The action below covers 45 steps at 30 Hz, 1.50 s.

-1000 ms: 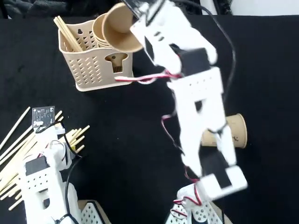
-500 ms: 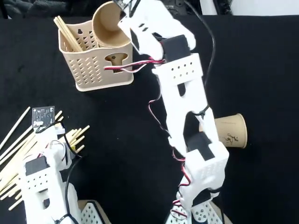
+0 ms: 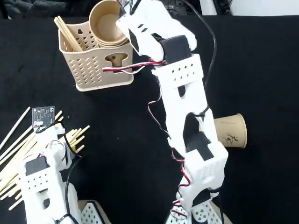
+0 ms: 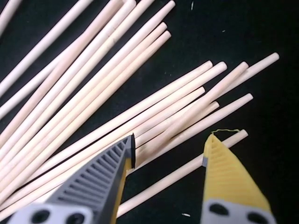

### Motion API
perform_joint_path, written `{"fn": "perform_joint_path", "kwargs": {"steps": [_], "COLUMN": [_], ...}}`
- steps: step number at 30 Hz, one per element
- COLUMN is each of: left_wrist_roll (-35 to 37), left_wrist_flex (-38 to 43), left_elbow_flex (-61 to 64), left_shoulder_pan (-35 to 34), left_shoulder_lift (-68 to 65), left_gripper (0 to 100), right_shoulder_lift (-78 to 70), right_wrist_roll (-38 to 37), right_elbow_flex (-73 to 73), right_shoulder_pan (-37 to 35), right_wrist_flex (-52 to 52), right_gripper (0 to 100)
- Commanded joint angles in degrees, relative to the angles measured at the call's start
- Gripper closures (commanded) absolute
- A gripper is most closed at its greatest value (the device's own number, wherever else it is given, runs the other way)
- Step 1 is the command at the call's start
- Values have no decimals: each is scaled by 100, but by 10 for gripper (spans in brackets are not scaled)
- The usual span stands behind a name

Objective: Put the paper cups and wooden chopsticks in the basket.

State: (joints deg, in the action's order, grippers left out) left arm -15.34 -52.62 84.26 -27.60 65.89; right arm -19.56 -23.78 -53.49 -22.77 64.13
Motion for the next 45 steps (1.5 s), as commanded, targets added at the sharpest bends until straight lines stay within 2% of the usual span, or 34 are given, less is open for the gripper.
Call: {"fn": "perform_joint_path", "kwargs": {"steps": [1,3,6,10,13,17,20,25,34,45], "left_wrist_roll": [9,9,9,9,9,9,9,9,9,9], "left_wrist_flex": [79,79,79,79,79,79,79,79,79,79], "left_elbow_flex": [-31,-31,-31,-31,-31,-22,-22,-13,-13,-22], "left_shoulder_pan": [-22,-22,-22,-22,-22,-22,-22,-22,-22,-22], "left_shoulder_lift": [53,53,53,53,53,53,53,53,53,53], "left_gripper": [754,754,754,754,754,754,754,754,754,754], "right_shoulder_lift": [75,92,110,374,664,963,963,971,1015,1420], "right_wrist_roll": [193,211,202,211,202,167,167,202,211,202], "right_elbow_flex": [-400,-435,-453,-444,-444,-382,-242,743,2448,1525], "right_shoulder_pan": [-88,-123,-220,-246,-343,-580,-642,-615,-519,-554], "right_wrist_flex": [-62,79,501,791,1125,1873,2048,1442,-659,123], "right_gripper": [745,807,988,936,987,988,987,987,987,987]}}
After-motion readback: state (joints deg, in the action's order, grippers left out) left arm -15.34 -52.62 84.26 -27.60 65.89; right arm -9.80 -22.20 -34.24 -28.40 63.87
